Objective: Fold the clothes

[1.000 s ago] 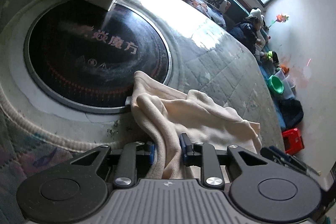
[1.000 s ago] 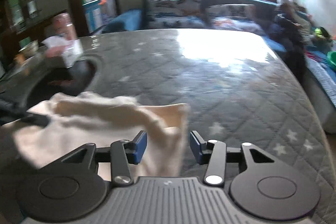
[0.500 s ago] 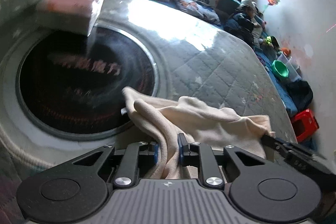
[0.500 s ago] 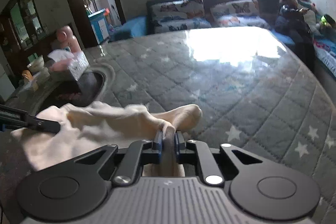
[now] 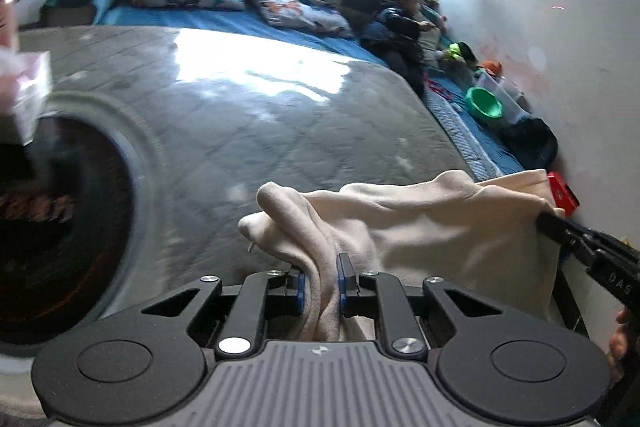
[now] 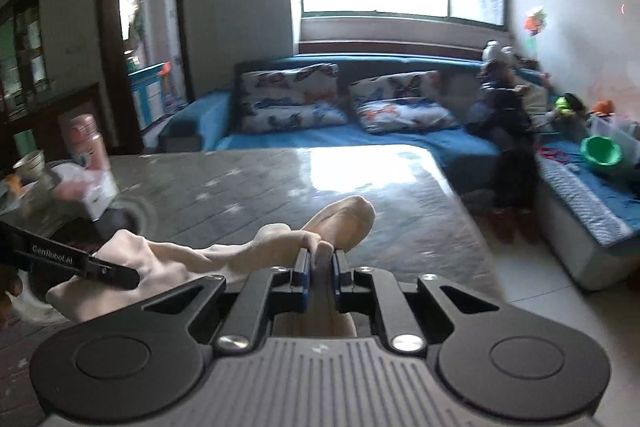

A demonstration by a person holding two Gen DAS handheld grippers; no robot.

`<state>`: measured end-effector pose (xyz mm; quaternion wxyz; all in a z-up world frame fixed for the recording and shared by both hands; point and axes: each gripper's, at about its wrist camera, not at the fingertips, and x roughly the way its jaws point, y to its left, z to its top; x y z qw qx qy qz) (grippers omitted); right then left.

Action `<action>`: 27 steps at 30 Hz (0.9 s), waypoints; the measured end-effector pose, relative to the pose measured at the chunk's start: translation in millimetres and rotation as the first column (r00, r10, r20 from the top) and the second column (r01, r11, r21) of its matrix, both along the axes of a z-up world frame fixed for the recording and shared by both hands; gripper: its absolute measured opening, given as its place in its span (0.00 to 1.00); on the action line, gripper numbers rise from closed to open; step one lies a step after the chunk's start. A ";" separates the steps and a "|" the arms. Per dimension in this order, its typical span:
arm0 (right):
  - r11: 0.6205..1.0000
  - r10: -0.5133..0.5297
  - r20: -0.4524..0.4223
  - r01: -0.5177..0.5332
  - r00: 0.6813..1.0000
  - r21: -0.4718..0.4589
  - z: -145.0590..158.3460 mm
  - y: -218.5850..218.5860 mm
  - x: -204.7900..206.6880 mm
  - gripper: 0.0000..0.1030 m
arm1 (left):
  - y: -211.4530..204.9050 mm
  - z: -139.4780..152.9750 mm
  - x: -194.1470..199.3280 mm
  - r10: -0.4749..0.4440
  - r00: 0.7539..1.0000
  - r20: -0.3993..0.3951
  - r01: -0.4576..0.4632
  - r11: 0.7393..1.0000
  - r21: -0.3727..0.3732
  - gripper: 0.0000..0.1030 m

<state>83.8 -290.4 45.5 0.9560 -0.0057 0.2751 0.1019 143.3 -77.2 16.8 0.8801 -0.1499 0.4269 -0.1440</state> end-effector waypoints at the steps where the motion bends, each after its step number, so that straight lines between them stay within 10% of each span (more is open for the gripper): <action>1: 1.000 -0.013 0.003 0.013 1.000 -0.005 1.3 -6.0 0.6 0.09 | -8.7 1.4 3.4 -0.012 1.000 0.003 0.012 1.000 0.002 0.15; 27: 0.971 -0.232 -0.051 0.228 0.971 -0.070 -31.4 -91.0 16.7 0.09 | -121.3 -6.8 52.6 -0.170 0.985 -0.010 0.170 0.984 0.055 0.16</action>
